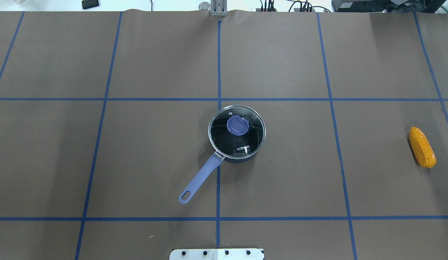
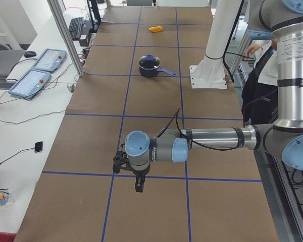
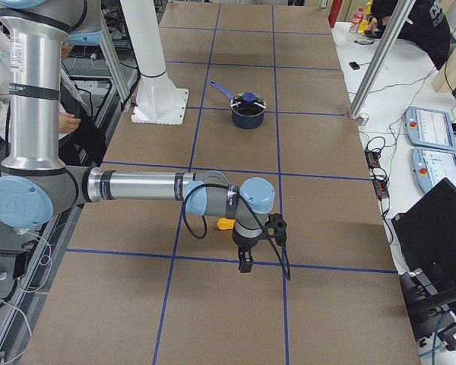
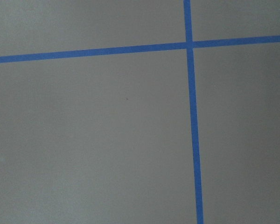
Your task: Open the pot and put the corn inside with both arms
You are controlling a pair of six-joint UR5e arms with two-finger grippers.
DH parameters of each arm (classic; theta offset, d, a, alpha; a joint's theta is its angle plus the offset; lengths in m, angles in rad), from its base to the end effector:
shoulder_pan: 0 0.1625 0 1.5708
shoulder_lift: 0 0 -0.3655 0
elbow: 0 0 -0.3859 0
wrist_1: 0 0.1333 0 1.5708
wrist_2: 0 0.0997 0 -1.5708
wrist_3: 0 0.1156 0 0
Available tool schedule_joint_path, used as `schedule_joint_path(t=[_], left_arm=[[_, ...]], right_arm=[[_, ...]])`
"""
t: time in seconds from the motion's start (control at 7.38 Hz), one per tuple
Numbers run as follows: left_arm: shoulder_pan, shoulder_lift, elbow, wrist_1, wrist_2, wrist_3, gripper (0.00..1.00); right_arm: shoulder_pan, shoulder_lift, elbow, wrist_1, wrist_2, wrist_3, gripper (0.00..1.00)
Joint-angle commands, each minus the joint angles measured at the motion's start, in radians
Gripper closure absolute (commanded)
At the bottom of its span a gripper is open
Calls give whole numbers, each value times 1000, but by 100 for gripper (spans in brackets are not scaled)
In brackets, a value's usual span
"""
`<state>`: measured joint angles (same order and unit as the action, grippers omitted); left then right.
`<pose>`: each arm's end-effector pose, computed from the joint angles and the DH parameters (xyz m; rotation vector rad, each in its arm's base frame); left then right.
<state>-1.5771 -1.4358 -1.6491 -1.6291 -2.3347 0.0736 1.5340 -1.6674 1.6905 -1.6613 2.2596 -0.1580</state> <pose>-0.0561 -0.4356 0.6299 0.0320 0.7634 0.0646 0.0434 -0.4459 0.6131 -0.0229 -0.6920 -0.1638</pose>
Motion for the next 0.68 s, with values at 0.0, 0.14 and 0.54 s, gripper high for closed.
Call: schedule_joint_path(t=[0.0,0.14,0.54], left_arm=[[0,-1,-8,0,0,0,2],[0,0,-18,2,0,0,2],[0,12,-28,-41,3,53,2]], right_arm=[[0,0,0,0,0,0,0],[0,0,2,0,0,0,0],[0,15,2,29,2,2,0]])
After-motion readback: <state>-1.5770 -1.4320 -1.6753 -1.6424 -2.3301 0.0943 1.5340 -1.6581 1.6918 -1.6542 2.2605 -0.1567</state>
